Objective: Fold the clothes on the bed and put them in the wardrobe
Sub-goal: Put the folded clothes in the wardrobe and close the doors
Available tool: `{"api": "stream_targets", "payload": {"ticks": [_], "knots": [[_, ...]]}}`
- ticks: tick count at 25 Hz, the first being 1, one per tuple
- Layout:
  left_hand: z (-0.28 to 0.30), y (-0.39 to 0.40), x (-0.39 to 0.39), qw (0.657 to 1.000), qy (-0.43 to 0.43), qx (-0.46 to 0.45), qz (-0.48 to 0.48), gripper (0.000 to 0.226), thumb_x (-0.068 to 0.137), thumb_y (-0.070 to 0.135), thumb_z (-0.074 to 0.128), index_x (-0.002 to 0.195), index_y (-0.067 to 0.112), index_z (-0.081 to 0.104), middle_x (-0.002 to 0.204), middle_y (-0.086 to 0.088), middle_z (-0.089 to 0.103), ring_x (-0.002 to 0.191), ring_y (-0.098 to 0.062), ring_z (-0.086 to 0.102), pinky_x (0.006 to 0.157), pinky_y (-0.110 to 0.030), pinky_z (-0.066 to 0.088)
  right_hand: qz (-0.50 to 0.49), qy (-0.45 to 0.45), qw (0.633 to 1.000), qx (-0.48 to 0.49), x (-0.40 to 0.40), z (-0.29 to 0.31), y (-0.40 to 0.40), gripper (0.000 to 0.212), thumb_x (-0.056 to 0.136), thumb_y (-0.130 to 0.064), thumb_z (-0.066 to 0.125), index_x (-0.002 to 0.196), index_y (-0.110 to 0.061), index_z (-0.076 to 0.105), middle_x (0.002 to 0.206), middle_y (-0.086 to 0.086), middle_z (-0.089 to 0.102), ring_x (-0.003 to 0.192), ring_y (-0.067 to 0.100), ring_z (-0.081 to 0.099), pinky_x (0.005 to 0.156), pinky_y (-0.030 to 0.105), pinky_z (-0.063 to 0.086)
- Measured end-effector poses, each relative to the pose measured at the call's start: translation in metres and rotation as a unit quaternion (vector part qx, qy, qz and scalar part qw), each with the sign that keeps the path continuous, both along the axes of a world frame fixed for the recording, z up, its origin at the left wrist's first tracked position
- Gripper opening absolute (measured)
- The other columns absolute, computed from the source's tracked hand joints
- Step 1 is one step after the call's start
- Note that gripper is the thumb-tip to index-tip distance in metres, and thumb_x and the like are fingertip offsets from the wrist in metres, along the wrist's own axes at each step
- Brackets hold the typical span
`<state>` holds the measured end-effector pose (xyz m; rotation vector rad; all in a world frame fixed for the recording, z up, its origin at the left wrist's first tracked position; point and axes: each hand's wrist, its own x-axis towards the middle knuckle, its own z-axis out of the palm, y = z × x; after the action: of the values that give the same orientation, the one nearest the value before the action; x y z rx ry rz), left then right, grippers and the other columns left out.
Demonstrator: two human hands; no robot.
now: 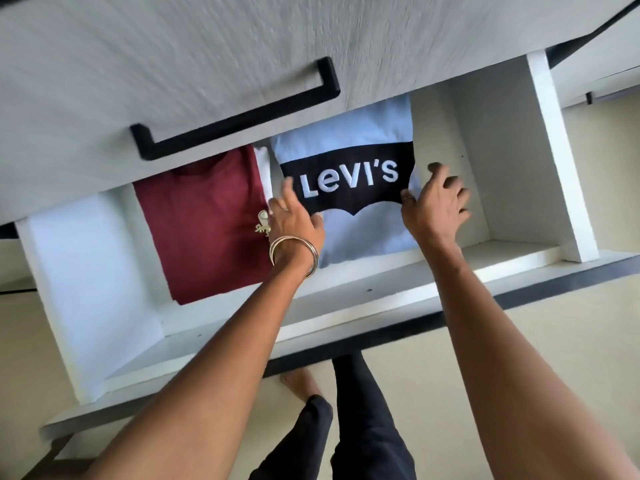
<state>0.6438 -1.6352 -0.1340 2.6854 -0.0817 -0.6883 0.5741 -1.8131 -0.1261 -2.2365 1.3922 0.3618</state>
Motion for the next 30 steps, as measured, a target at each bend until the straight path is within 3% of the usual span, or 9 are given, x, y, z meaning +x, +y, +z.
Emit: {"api": "stream_targets", "payload": {"ticks": [3,6,9,13,17,21,24,27,30], "knots": [[0.035,0.029,-0.023,0.976,0.022,-0.067,-0.206,0.054,0.086,0.046,0.061,0.132,0.021,0.051,0.128,-0.009,0.046,0.116,-0.032,0.049,0.098,-0.042,0.041,0.107,-0.100,0.980,0.134,-0.021,0.041,0.028,0.037,0.089,-0.028,0.070,0.122,-0.015,0.057,0.112,0.008,0.064,0.106,0.028,0.058,0.089,0.033,0.046],[0.073,0.071,-0.051,0.918,0.156,-0.011,-0.364,0.089,0.062,0.081,0.055,0.139,0.038,0.041,0.150,0.005,0.028,0.141,-0.023,0.020,0.112,-0.049,0.020,0.263,-0.003,0.862,0.435,-0.043,0.098,0.061,0.046,0.083,-0.009,0.077,0.123,-0.014,0.054,0.100,-0.001,0.062,0.100,0.014,0.060,0.079,0.007,0.043],[0.092,0.116,-0.071,0.856,0.178,0.097,-0.476,0.117,0.054,0.071,0.072,0.148,0.048,0.006,0.158,0.015,-0.004,0.146,-0.019,-0.012,0.108,-0.068,-0.009,0.464,0.207,0.818,0.269,-0.056,0.115,0.095,0.082,0.075,-0.036,0.083,0.143,-0.037,0.036,0.140,-0.006,0.050,0.130,0.015,0.040,0.107,0.039,0.031],[0.104,0.135,-0.078,0.934,0.059,0.167,-0.311,0.110,0.055,0.064,0.076,0.145,0.048,0.014,0.151,0.011,0.023,0.142,-0.021,0.014,0.110,-0.065,0.006,0.456,0.157,0.873,0.074,-0.064,0.115,0.111,0.085,0.058,-0.051,0.087,0.134,-0.045,0.048,0.144,-0.013,0.047,0.134,0.021,0.036,0.105,0.054,0.026],[0.106,0.129,-0.072,0.973,-0.016,0.162,-0.162,0.104,0.045,0.065,0.082,0.135,0.048,0.033,0.134,0.007,0.038,0.123,-0.022,0.031,0.097,-0.047,0.026,0.367,0.085,0.926,-0.002,-0.065,0.115,0.104,0.068,0.054,-0.057,0.086,0.116,-0.043,0.062,0.142,-0.011,0.044,0.134,0.022,0.031,0.102,0.056,0.026],[0.108,0.118,-0.046,0.980,-0.140,0.142,0.013,0.092,0.037,0.053,0.089,0.115,0.029,0.045,0.109,-0.003,0.050,0.100,-0.027,0.047,0.077,-0.040,0.035,0.230,-0.031,0.961,-0.153,-0.042,0.105,0.123,0.060,0.053,-0.050,0.087,0.101,-0.023,0.061,0.113,0.005,0.055,0.108,0.032,0.048,0.081,0.047,0.035],[0.114,0.115,-0.026,0.970,-0.072,0.064,0.225,0.042,0.069,0.044,0.080,0.090,0.015,0.059,0.090,-0.009,0.066,0.086,-0.033,0.063,0.071,-0.040,0.047,0.041,-0.060,0.996,-0.051,-0.001,0.098,0.137,0.042,0.078,-0.043,0.076,0.095,-0.008,0.060,0.104,0.014,0.065,0.101,0.037,0.057,0.069,0.037,0.032],[0.111,0.116,0.017,0.835,0.132,-0.272,0.460,0.016,0.091,0.012,0.063,0.075,0.010,0.061,0.080,-0.008,0.068,0.064,-0.021,0.067,0.058,-0.031,0.056,-0.004,-0.120,0.991,0.053,0.050,0.087,0.130,0.023,0.091,-0.023,0.065,0.081,-0.004,0.057,0.098,0.024,0.067,0.098,0.043,0.058,0.066,0.035,0.029],[0.101,0.111,0.069,0.726,0.180,-0.446,0.492,0.035,0.086,-0.024,0.038,0.075,0.007,0.050,0.079,-0.008,0.054,0.071,-0.016,0.056,0.065,-0.025,0.048,0.075,-0.156,0.984,0.053,0.085,0.087,0.110,0.020,0.075,0.010,0.044,0.066,-0.007,0.041,0.077,0.032,0.055,0.081,0.051,0.037,0.064,0.033,0.022]]}}
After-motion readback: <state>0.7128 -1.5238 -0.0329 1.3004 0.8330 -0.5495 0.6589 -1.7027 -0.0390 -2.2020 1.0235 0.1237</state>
